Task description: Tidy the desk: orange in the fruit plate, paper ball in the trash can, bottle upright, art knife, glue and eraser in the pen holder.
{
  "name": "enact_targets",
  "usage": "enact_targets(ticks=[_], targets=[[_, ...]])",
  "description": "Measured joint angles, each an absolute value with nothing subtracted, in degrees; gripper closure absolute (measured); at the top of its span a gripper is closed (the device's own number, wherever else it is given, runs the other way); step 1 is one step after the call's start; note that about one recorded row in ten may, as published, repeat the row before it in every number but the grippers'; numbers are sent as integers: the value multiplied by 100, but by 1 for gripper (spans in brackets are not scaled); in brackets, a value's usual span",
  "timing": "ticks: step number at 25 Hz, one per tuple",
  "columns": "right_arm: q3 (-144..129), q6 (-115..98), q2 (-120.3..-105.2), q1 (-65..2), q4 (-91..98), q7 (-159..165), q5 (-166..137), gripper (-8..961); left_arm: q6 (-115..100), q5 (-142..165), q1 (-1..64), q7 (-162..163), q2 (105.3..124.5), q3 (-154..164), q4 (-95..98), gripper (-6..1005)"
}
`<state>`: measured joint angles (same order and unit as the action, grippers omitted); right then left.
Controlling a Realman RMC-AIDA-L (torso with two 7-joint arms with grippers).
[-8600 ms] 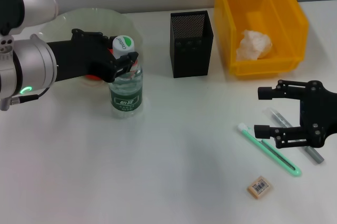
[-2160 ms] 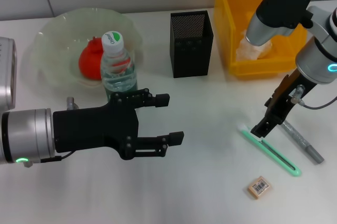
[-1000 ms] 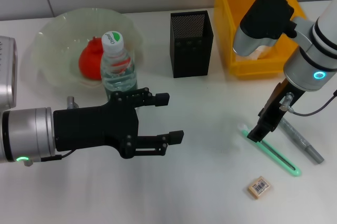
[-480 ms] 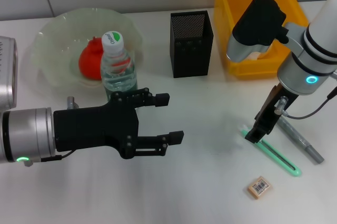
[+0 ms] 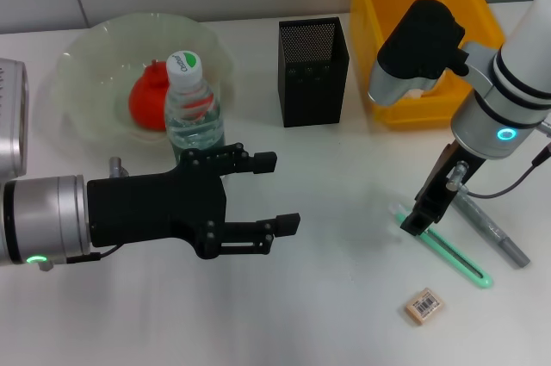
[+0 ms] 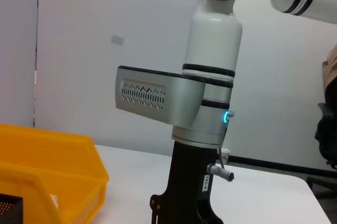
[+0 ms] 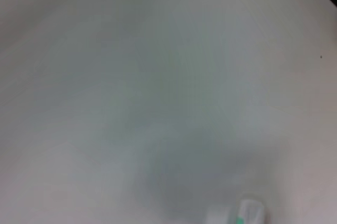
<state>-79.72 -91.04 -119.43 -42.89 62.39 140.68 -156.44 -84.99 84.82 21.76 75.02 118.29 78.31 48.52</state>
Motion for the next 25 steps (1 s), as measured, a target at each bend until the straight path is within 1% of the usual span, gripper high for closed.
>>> enact_targets(ticks=[23,25], targets=[[-8112,-9064,-11953,-4300,6102,14184,-15636,520,-8529,8482,2188,7444,11839,7831,4851,191],[-8112,-9062,-11953,-4301,6100,14191,-15638,575,-8532,8482,2188,7444,11839,7831,4852,191]])
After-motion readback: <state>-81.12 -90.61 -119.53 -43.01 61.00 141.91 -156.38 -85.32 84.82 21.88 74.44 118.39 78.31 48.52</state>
